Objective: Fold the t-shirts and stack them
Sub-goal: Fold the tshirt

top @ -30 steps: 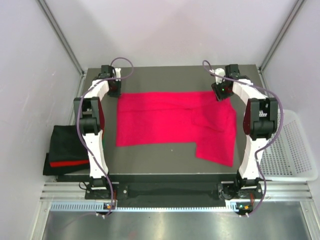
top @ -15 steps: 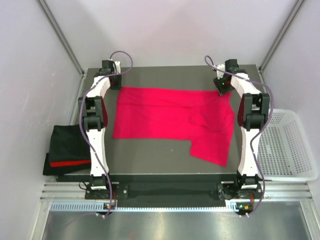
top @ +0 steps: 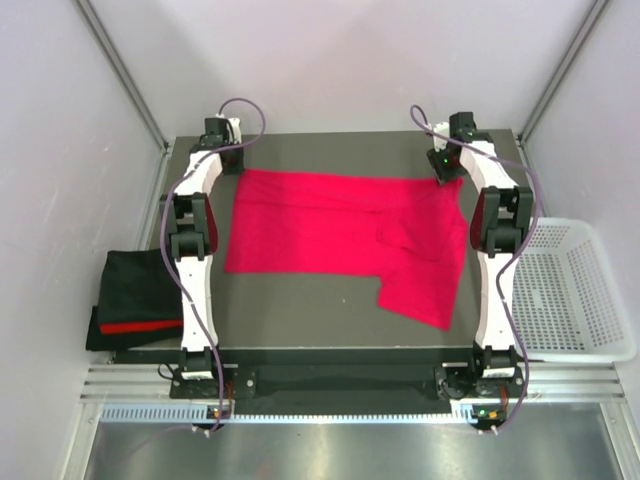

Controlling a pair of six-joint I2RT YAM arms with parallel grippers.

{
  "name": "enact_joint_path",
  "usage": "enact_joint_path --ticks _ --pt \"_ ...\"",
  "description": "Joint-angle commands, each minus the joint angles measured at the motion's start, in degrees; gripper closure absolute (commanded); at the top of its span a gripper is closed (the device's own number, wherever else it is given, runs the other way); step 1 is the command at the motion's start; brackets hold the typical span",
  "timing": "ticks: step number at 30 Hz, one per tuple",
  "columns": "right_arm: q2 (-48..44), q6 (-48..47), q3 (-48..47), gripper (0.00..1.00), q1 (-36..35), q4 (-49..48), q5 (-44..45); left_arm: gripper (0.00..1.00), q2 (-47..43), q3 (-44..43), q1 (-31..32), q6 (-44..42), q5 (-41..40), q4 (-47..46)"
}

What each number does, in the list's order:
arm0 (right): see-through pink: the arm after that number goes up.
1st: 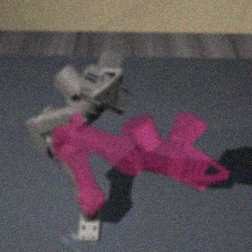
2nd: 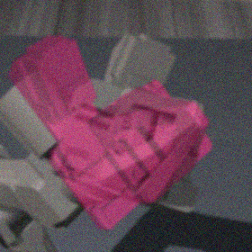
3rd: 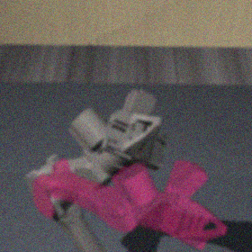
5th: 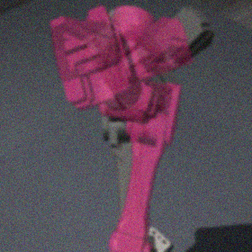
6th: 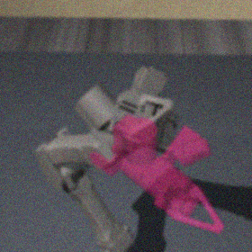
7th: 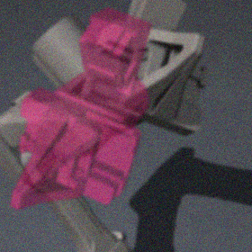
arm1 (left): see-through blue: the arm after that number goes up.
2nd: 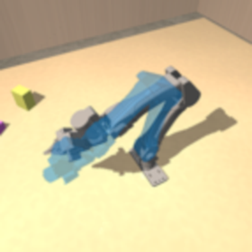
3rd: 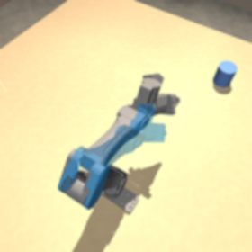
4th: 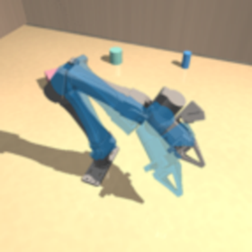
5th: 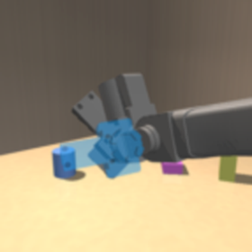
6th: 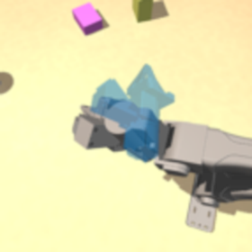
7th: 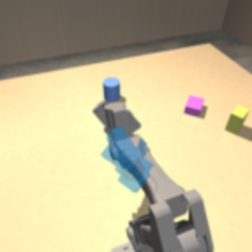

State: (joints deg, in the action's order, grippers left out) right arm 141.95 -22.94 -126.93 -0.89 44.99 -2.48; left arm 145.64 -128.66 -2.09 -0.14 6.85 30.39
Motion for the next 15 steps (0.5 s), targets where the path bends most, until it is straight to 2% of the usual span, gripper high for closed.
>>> enact_joint_path --ticks 1,2,3,5,6,8,10,11,13,14,15 --pt "-2.1 0.9 1.2 0.58 2.4 -5.2 2.1 1.00 -1.3 2.8 -0.8 0.1 -4.3 -2.7" --pt "-3.9 1.3 2.8 0.58 2.7 -6.0 2.1 0.99 -2.5 3.3 -0.8 0.1 -3.9 -3.1" --pt "-5.6 1.8 3.7 0.58 2.8 -6.5 2.1 0.90 -5.7 4.1 -0.8 0.1 -3.9 -3.5" --pt "-13.1 2.1 8.7 0.57 3.0 -8.5 1.1 0.75 -10.1 8.0 -0.8 1.6 -3.9 -6.1" --pt "-16.1 1.8 11.1 0.57 3.0 -9.6 0.6 0.68 -15.2 9.7 -0.8 2.0 -3.3 -7.0" --pt "-25.7 0.5 19.1 0.57 3.0 -12.6 -2.4 0.52 -20.6 14.9 -0.7 2.7 -2.3 -8.8" --pt "-35.5 -2.2 25.3 0.56 3.0 -14.7 -5.4 0.28 -28.5 20.3 -0.7 3.7 -0.4 -9.0" --pt "-38.8 -3.9 32.4 0.56 3.0 -14.9 -10.3 0.28 -31.0 22.0 -0.7 4.1 0.3 -8.3" --pt "-47.8 -10.7 40.4 0.56 2.8 -14.4 -14.8 0.28 -37.9 27.8 -0.7 4.1 3.0 -7.2" --pt "-50.5 -13.8 48.0 0.56 2.6 -13.2 -19.9 0.28 -40.1 29.9 -0.8 4.2 3.5 -6.5" --pt "-52.9 -21.5 51.5 0.56 2.4 -8.7 -21.8 0.29 -44.1 32.2 -0.7 4.0 5.0 -5.3"
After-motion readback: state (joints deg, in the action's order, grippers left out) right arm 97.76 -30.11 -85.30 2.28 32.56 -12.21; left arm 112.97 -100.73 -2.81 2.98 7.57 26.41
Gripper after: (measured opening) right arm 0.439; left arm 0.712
